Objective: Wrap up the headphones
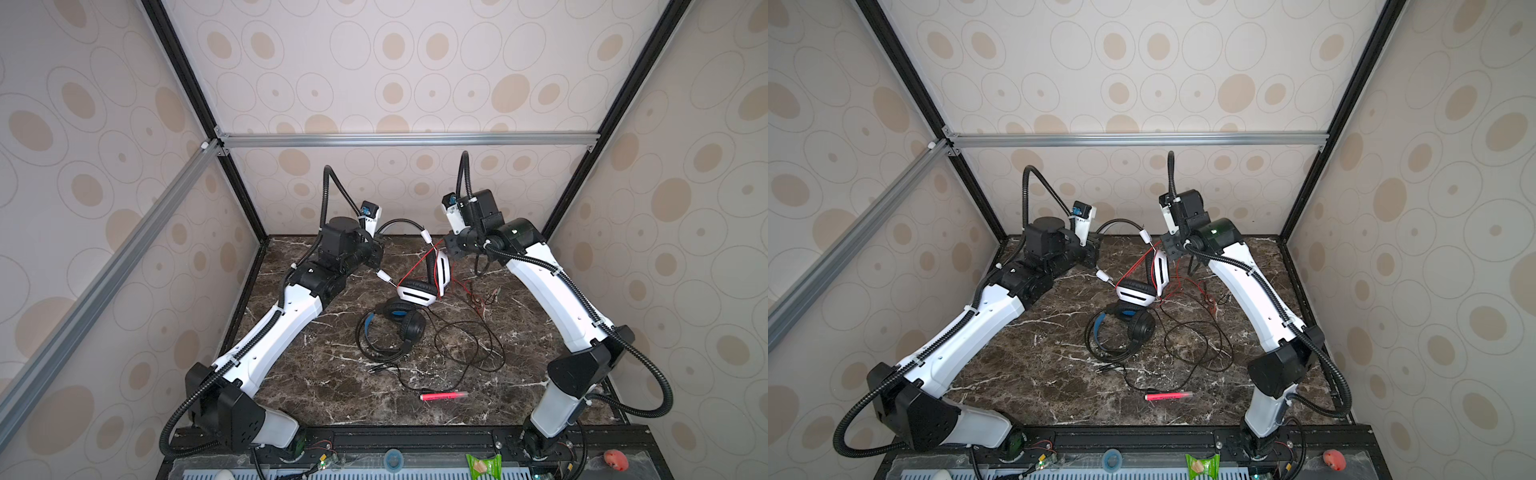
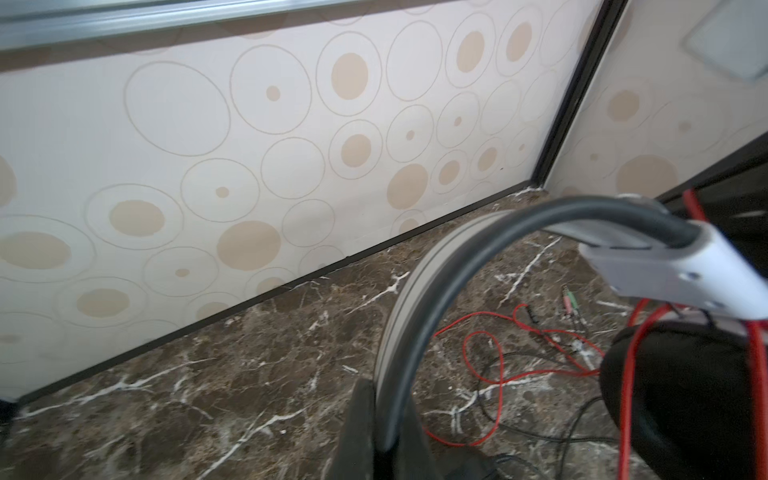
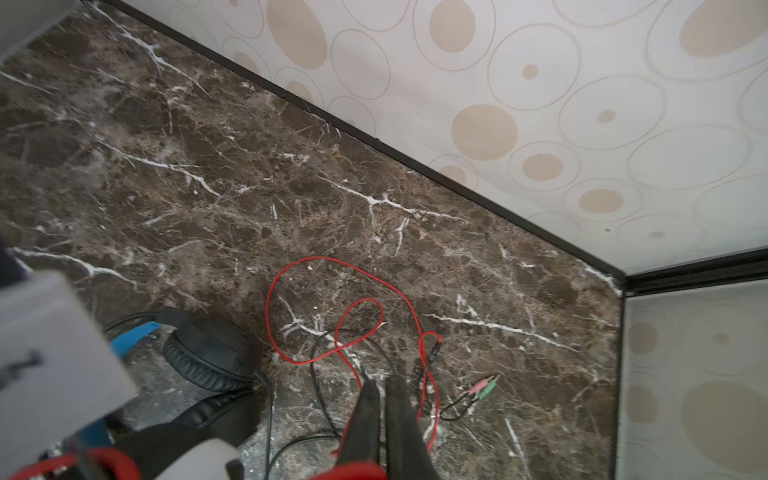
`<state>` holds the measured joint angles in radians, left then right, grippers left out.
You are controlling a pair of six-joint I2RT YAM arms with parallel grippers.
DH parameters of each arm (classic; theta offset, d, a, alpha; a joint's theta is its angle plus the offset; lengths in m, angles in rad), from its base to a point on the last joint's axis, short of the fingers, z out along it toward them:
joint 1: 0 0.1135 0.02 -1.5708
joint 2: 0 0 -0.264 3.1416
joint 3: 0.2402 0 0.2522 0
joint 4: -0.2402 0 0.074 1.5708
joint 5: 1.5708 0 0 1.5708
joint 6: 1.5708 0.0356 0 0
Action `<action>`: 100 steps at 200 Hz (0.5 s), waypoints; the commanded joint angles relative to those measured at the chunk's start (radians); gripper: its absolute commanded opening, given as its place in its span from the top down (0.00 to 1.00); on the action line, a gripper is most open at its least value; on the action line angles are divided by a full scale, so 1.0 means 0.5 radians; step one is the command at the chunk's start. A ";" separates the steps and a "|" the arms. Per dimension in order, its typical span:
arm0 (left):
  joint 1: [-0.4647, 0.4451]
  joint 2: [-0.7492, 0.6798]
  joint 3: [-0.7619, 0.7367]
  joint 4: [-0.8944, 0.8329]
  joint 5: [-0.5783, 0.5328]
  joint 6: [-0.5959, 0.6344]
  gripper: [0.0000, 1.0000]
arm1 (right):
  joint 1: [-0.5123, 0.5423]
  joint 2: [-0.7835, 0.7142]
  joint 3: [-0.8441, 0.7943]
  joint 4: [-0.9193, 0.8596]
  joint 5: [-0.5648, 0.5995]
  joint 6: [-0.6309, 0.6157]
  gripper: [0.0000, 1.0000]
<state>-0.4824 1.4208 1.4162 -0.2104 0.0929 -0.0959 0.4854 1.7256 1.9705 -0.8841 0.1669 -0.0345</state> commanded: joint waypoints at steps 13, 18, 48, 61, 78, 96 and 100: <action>0.035 -0.105 0.218 0.214 0.395 -0.432 1.00 | -0.141 -0.189 -0.243 0.446 -0.245 0.184 0.91; 0.035 -0.102 0.237 0.236 0.415 -0.460 1.00 | -0.142 -0.201 -0.266 0.473 -0.262 0.172 0.91; 0.035 -0.031 0.420 0.268 0.496 -0.533 1.00 | -0.194 -0.362 -0.575 0.889 -0.522 0.197 0.82; 0.038 0.003 0.498 0.242 0.501 -0.534 1.00 | -0.215 -0.414 -0.662 1.037 -0.655 0.234 0.75; 0.042 0.034 0.570 0.227 0.528 -0.548 1.00 | -0.239 -0.426 -0.703 1.135 -0.812 0.271 0.68; 0.056 0.057 0.631 0.257 0.584 -0.610 1.00 | -0.250 -0.400 -0.713 1.202 -0.991 0.319 0.63; 0.057 0.064 0.647 0.265 0.592 -0.627 1.00 | -0.249 -0.394 -0.715 1.216 -1.025 0.332 0.63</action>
<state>-0.4633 1.4376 1.6577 -0.1684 0.3195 -0.3176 0.3656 1.5326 1.6272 -0.4007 -0.1848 0.0875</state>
